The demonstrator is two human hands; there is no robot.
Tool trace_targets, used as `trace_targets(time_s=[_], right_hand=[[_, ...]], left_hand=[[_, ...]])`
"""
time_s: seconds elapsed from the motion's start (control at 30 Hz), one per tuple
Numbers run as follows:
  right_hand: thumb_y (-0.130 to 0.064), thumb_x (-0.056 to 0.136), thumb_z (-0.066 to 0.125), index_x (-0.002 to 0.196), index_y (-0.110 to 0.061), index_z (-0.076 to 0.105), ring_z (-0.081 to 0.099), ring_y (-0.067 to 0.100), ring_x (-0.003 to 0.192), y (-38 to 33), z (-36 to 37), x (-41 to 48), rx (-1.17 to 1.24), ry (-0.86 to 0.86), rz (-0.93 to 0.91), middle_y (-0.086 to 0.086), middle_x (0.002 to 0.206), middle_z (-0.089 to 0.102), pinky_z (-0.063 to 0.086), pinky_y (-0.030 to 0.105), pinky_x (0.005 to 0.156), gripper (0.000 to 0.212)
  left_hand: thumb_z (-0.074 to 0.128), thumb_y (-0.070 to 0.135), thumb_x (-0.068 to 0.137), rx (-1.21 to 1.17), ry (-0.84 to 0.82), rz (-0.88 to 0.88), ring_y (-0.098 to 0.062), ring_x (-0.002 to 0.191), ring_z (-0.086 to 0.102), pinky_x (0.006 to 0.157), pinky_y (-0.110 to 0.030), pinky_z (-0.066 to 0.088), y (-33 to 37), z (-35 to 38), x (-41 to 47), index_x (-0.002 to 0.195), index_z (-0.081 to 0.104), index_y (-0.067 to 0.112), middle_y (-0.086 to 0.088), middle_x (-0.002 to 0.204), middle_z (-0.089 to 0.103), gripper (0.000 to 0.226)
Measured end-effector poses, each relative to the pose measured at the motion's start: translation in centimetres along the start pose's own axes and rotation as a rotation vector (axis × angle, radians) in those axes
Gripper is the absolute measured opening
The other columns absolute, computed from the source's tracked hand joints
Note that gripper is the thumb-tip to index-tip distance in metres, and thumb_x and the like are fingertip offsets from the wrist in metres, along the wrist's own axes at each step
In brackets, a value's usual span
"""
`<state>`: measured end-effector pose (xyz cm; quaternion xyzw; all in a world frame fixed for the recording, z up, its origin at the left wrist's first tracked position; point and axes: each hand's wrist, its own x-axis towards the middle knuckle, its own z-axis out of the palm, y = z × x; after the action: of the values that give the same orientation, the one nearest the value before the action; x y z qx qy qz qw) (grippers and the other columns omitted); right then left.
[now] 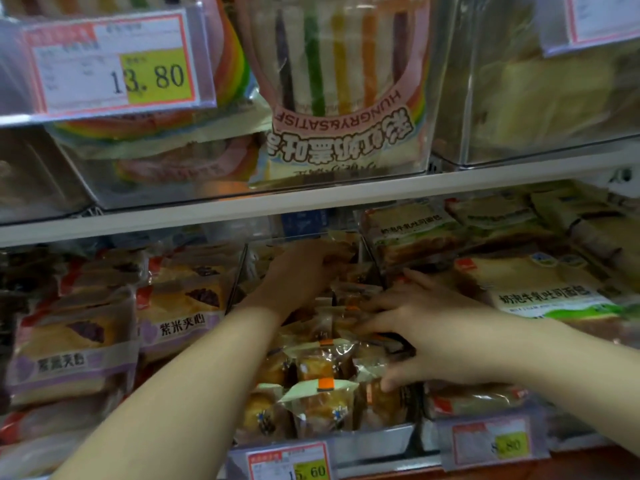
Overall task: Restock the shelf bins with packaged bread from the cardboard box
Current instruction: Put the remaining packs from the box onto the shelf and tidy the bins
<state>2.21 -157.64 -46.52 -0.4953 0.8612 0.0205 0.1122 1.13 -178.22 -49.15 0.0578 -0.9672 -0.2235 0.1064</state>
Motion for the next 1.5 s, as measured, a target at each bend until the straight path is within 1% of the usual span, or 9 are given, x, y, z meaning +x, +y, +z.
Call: trace_targets(time_s=[0.1,0.27,0.43,0.63,0.87,1.03,1.27,1.37,1.5], right_hand=[[-0.066,0.072,0.064,0.142,-0.044,0.031,0.035,0.002,0.128,0.4,-0.3,-0.6,0.246,0.011,0.004,-0.022,0.148,0.029,0.035,0.018,0.1,0.08],[-0.066,0.068,0.066,0.138,-0.043,0.04,0.04,-0.001,0.124,1.0,0.1,-0.5,0.343,0.182,0.035,-0.022,0.143,0.037,0.04,0.016,0.096,0.078],[-0.064,0.072,0.065,0.134,-0.043,0.046,0.047,-0.002,0.111,1.0,0.1,-0.5,0.348,0.155,0.039,-0.021,0.136,0.045,0.043,0.012,0.087,0.068],[-0.067,0.073,0.062,0.131,-0.042,0.048,0.048,0.004,0.116,1.1,0.3,-0.4,0.331,0.131,0.054,-0.019,0.13,0.048,0.044,0.024,0.098,0.065],[-0.07,0.072,0.06,0.136,-0.044,0.042,0.043,0.005,0.124,1.5,0.6,0.0,0.301,0.124,0.06,-0.017,0.138,0.042,0.041,0.025,0.102,0.072],[-0.067,0.073,0.061,0.135,-0.041,0.045,0.043,0.006,0.123,1.3,0.6,0.0,0.282,0.14,0.051,-0.016,0.137,0.043,0.04,0.025,0.103,0.07],[-0.067,0.076,0.06,0.136,-0.041,0.045,0.043,0.007,0.123,1.1,0.4,-0.2,0.259,0.148,0.042,-0.014,0.138,0.044,0.04,0.027,0.103,0.067],[-0.069,0.075,0.058,0.138,-0.04,0.042,0.047,0.005,0.117,0.6,-0.1,-0.9,0.238,0.159,0.038,-0.015,0.138,0.045,0.045,0.024,0.096,0.072],[-0.069,0.077,0.057,0.144,-0.037,0.032,0.049,0.009,0.115,-1.2,-0.3,-2.4,0.075,0.087,0.038,-0.012,0.138,0.046,0.046,0.025,0.09,0.078]], left_hand=[[0.054,0.032,0.096,-0.036,0.192,-0.113,-0.017,0.104,0.062,0.09,-0.038,0.052,0.1,-0.4,0.7,0.119,0.064,0.029,0.003,0.12,0.064,0.026],[0.057,0.025,0.094,0.117,0.042,-0.207,-0.024,0.102,0.063,0.088,-0.042,0.053,-0.4,0.5,2.6,0.12,0.062,0.025,-0.004,0.12,0.064,0.026],[0.057,0.023,0.093,0.228,0.035,-0.185,-0.024,0.097,0.062,0.09,-0.039,0.051,0.7,-0.4,3.6,0.104,0.067,0.021,-0.002,0.111,0.064,0.015],[0.048,0.014,0.095,0.237,0.128,-0.067,-0.026,0.094,0.062,0.083,-0.038,0.052,1.0,0.3,3.1,0.099,0.063,0.019,-0.006,0.103,0.065,0.016],[0.051,0.017,0.096,0.022,0.215,-0.086,-0.007,0.067,0.049,0.056,-0.02,0.037,0.6,0.1,3.5,0.093,0.058,0.021,0.007,0.084,0.054,0.009],[0.049,0.013,0.095,0.103,0.05,-0.065,-0.022,0.08,0.06,0.069,-0.032,0.05,0.5,1.8,3.4,0.095,0.057,0.02,-0.006,0.095,0.063,0.01],[0.051,0.008,0.097,-0.002,-0.093,0.005,-0.015,0.093,0.064,0.083,-0.027,0.052,0.2,-0.1,2.5,0.12,0.064,0.02,-0.003,0.116,0.066,0.029],[0.049,0.009,0.098,-0.059,-0.048,0.004,-0.015,0.113,0.056,0.083,-0.017,0.04,0.5,-2.4,-0.2,0.131,0.056,0.019,0.0,0.127,0.058,0.036],[0.046,0.025,0.1,-0.011,-0.047,-0.028,-0.016,0.121,0.052,0.091,-0.022,0.042,0.8,-4.8,-5.2,0.132,0.053,0.029,0.006,0.132,0.055,0.033]])
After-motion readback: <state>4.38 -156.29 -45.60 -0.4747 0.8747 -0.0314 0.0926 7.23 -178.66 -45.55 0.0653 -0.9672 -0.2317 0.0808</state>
